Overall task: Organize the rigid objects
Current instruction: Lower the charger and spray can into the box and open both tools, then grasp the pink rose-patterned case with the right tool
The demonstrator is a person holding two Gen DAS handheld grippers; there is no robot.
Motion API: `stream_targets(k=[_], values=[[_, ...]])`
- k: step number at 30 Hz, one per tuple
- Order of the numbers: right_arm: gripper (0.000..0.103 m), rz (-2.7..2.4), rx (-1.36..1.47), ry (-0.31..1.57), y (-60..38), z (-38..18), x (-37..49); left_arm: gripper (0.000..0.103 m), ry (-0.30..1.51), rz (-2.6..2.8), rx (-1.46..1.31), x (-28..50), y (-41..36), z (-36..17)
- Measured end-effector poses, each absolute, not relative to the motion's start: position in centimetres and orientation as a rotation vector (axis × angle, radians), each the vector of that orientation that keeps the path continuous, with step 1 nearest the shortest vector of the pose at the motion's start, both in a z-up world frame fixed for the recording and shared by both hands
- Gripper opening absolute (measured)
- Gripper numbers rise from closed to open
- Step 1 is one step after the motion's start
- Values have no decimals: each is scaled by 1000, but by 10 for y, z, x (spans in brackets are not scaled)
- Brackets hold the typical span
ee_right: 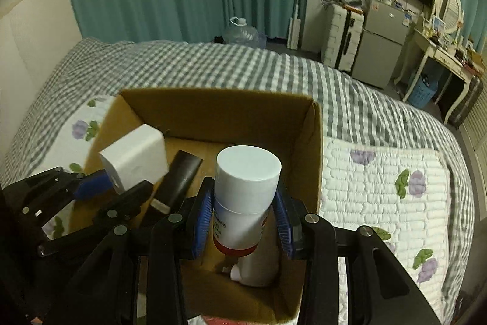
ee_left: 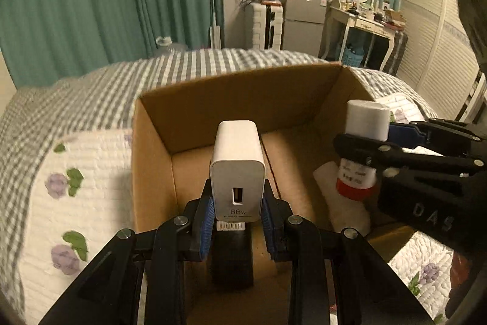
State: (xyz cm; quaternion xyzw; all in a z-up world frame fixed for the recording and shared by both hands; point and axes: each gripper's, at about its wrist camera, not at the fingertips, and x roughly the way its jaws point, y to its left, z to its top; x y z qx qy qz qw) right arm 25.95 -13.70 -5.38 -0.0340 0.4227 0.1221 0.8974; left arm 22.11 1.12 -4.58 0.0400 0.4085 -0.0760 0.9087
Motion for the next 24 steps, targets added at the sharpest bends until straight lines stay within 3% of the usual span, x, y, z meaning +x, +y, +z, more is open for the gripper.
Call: stream_targets(k=[3, 4, 5, 6, 7, 11, 15, 24], values=[[39, 243, -45, 859, -142, -53, 259, 32, 819, -159, 79, 216, 12, -44], [41, 238, -37, 840, -144, -48, 256, 39, 811, -161, 79, 213, 12, -41], [52, 233, -33, 831, -146, -45, 255, 54, 805, -160, 78, 211, 12, -37], [59, 221, -27, 820, -149, -40, 253, 56, 796, -153, 78, 208, 11, -32], [67, 207, -24, 805, -152, -32, 249, 56, 789, -149, 77, 205, 11, -27], [68, 164, -32, 783, -166, -8, 229, 56, 780, -130, 82, 189, 11, -7], [84, 129, -30, 747, -182, 16, 197, 57, 776, -105, 81, 163, 16, 11], [98, 172, -120, 700, -190, 36, 120, 64, 777, -26, 25, 102, 33, 26]])
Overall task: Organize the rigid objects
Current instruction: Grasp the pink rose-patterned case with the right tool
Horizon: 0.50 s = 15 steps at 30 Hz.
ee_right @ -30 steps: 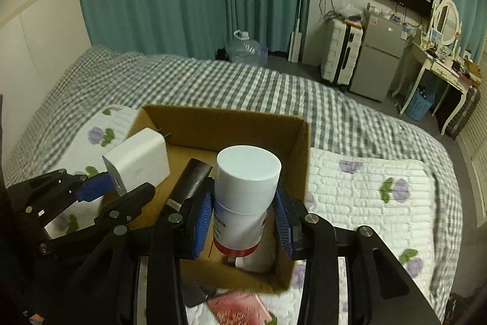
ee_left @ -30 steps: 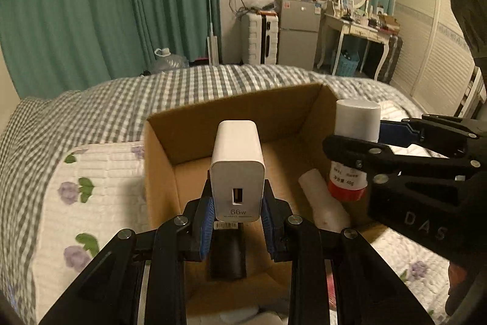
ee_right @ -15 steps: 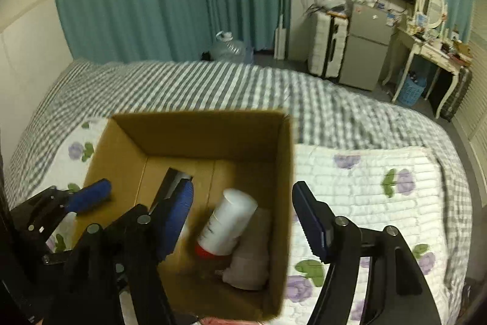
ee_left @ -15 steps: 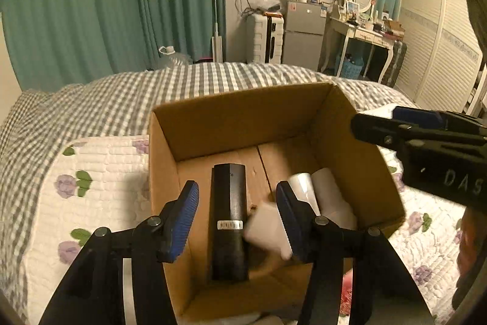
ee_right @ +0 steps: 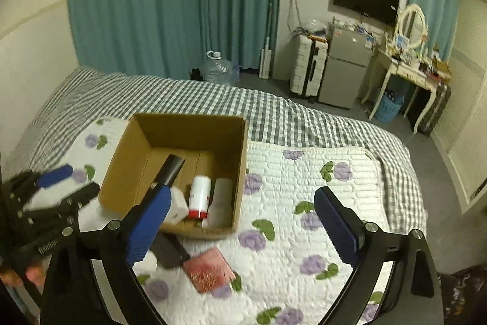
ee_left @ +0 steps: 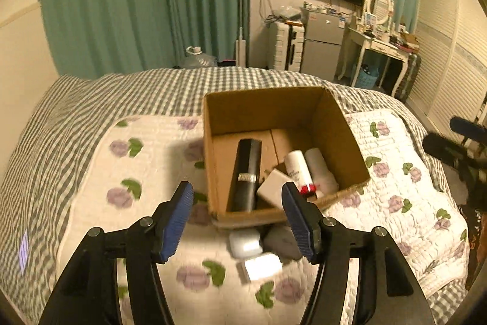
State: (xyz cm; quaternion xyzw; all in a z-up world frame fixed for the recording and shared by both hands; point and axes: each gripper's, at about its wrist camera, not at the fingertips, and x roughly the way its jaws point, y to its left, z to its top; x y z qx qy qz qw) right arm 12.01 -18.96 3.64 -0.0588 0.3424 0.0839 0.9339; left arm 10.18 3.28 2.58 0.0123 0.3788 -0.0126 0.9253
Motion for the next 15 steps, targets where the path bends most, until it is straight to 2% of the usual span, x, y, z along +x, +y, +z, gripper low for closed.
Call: stream_targets(k=[7, 15], values=[[98, 286, -188, 760, -177, -20, 93, 64, 826, -7, 42, 79, 25, -13], [98, 347, -194, 971, -172, -135, 118, 64, 943, -10, 142, 88, 11, -86]])
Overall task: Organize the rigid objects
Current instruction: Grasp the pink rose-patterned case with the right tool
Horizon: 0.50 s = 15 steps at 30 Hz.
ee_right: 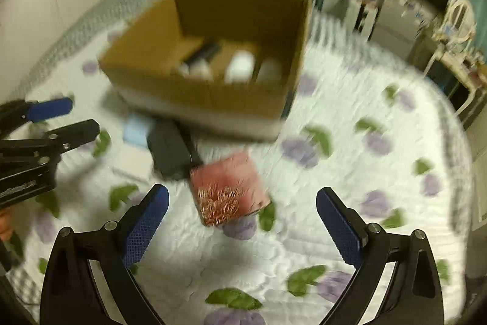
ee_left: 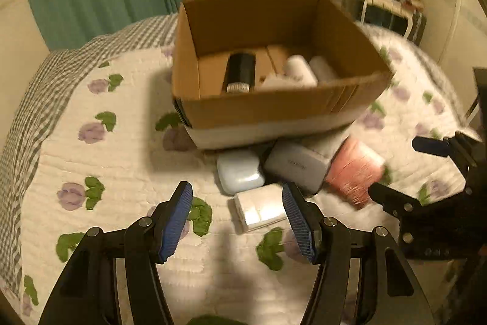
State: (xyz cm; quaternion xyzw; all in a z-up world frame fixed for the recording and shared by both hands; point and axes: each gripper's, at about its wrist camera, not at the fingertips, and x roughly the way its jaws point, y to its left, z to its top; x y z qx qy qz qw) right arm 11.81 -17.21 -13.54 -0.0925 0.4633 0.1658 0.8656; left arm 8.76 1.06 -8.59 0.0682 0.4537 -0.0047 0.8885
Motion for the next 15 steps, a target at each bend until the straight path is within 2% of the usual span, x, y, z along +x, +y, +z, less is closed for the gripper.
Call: stream_targets(k=[10, 13, 14, 15], values=[[98, 404, -233, 1054, -150, -182, 146, 64, 1044, -23, 55, 106, 21, -125], [86, 364, -257, 1052, -150, -186, 144, 64, 1053, -28, 61, 103, 19, -128], [76, 359, -256, 1040, -151, -183, 142, 64, 1059, -32, 63, 102, 19, -130], [76, 345, -255, 1029, -154, -181, 139, 64, 1063, -36, 64, 100, 18, -130]])
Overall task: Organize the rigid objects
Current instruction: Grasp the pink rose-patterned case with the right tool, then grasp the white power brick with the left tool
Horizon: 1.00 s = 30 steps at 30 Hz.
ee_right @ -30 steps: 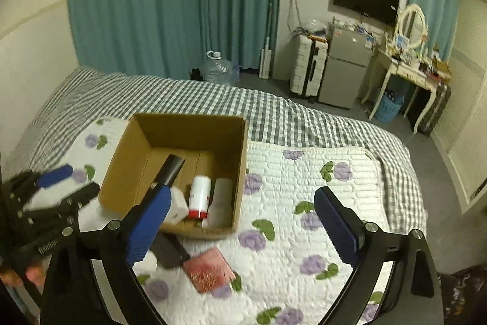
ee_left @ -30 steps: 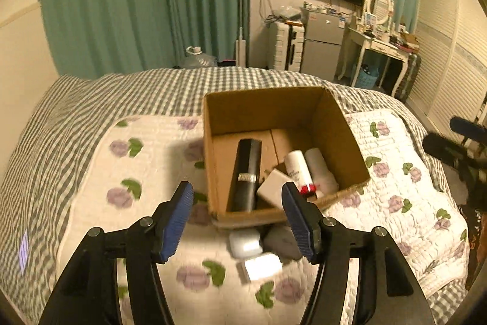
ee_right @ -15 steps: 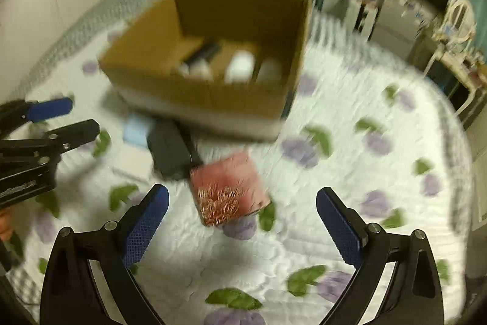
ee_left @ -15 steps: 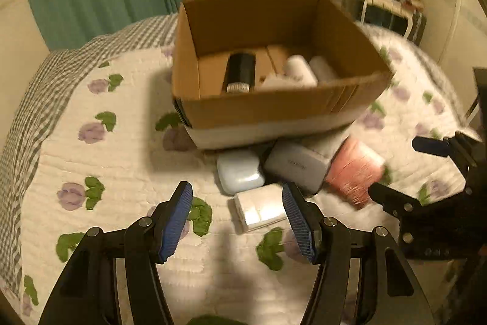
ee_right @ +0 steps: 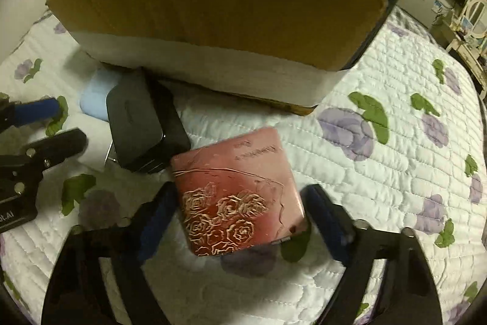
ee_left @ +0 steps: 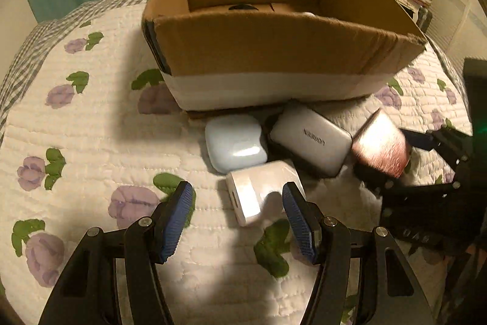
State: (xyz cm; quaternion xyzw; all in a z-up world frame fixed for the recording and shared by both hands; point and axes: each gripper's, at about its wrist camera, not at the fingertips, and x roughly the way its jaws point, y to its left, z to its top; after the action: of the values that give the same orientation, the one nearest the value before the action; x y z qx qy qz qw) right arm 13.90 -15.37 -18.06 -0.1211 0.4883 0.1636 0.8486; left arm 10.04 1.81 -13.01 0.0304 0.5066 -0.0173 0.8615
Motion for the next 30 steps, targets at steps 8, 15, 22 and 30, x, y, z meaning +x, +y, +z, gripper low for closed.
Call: stream_targets(k=[8, 15, 22, 30], values=[[74, 278, -184, 974, -182, -159, 116, 64, 1095, -51, 88, 97, -2, -142], [74, 279, -129, 988, -193, -161, 116, 68, 1127, -46, 128, 115, -18, -157], [74, 296, -101, 986, -196, -167, 124, 59, 1084, -105, 82, 99, -10, -156], [73, 282, -99, 946, -203, -146, 99, 57, 1060, -132, 73, 64, -7, -141]])
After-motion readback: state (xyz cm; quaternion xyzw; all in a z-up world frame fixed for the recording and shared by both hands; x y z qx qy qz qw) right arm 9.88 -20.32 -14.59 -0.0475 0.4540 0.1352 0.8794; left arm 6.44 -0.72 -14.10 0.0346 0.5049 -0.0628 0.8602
